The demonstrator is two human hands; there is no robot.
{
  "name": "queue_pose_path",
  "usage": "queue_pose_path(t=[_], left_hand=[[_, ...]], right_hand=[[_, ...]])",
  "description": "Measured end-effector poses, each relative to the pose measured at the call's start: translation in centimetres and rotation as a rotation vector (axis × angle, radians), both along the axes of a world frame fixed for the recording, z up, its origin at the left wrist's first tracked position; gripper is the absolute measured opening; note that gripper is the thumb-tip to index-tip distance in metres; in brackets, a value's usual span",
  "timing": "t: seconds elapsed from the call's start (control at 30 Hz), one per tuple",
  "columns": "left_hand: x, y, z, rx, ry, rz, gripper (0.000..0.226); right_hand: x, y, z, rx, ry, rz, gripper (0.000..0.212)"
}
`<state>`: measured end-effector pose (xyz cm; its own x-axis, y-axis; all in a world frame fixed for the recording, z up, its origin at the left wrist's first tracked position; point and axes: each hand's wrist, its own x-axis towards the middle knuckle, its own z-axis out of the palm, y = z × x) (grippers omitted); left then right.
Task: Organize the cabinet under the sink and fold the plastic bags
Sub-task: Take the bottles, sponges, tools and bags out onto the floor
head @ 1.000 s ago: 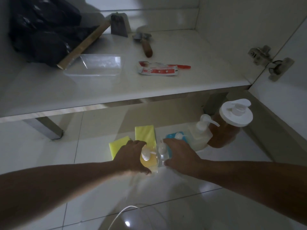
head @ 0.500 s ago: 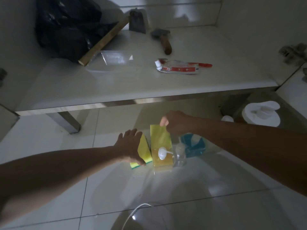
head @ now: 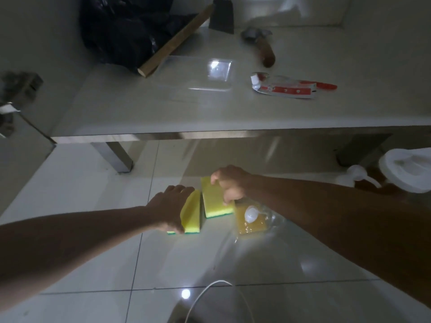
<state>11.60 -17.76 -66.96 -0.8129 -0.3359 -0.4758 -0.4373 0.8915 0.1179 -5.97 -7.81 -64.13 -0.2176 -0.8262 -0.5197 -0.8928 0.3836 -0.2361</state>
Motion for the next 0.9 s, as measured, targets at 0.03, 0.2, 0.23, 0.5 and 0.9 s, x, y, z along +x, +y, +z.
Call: queue_pose_path(t=[0.03,0.2,0.23,0.5,0.9], left_hand=[[0.4,-0.1,0.1,0.002,0.005,-0.001,0.113],[1.5,-0.1,0.5,0.022,0.025,-0.005,0.109],[1.5,0.0,0.5,0.024,0.027,-0.002,0.109],[1.0,0.4,2.6,-0.076,-0.099,-0.011,0.123],[-5.1,-4.1,24.9,0.343,0.209,0.123,0.018]], right_hand=[[0.4,0.0,-0.3,-0.006,-0.013,-0.002,0.051],[1.4,0.5,-0.9,-0.044,-0.041,0.036,0.050],[1.5,0.6,-1.0,-0.048,-0.039,0.049,0.052],[1.8,2.0,1.7,-0.127,0.082,0.085,0.057],[-3.8,0.6,23.2,-0.267,-0.078,-0.100,0.021]])
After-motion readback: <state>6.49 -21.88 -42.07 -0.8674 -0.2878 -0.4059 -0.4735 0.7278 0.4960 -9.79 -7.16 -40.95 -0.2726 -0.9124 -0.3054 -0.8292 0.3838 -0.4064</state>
